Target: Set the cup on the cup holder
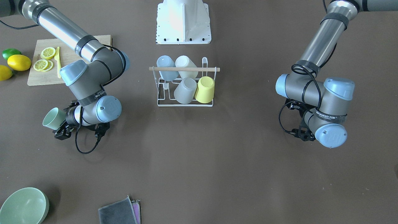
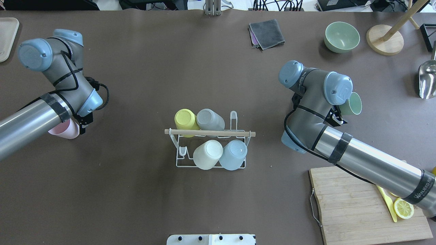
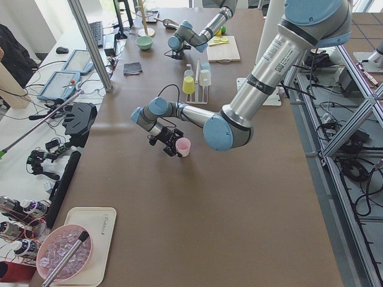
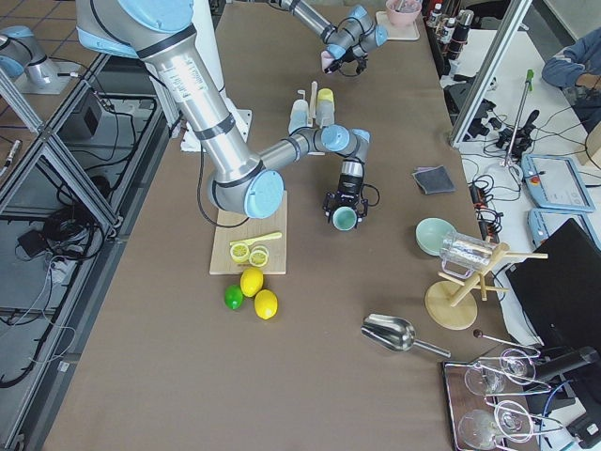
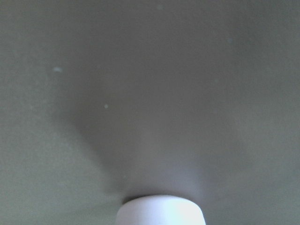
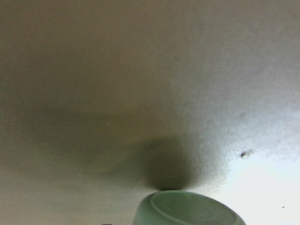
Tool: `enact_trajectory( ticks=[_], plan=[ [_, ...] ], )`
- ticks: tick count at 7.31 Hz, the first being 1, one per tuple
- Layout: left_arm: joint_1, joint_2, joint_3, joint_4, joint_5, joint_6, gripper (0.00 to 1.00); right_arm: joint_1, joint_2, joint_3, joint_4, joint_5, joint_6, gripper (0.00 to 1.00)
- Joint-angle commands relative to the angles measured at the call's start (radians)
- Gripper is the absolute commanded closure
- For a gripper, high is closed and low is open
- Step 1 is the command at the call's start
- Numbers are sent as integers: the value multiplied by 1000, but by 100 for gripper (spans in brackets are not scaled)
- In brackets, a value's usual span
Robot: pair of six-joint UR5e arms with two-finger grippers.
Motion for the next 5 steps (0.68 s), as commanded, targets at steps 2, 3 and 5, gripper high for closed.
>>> enact_trajectory(
  ticks=[2,3,5],
  plan=[
    [5,6,1,2,2,6,43,0,0,5,0,-13,-3,100],
    [10,8,-4,4,2,6,73,8,2,7,0,-22,-10,100],
    [1,9,-59,85,7,10,100,35,8,5,0,-36,-89,100]
  ],
)
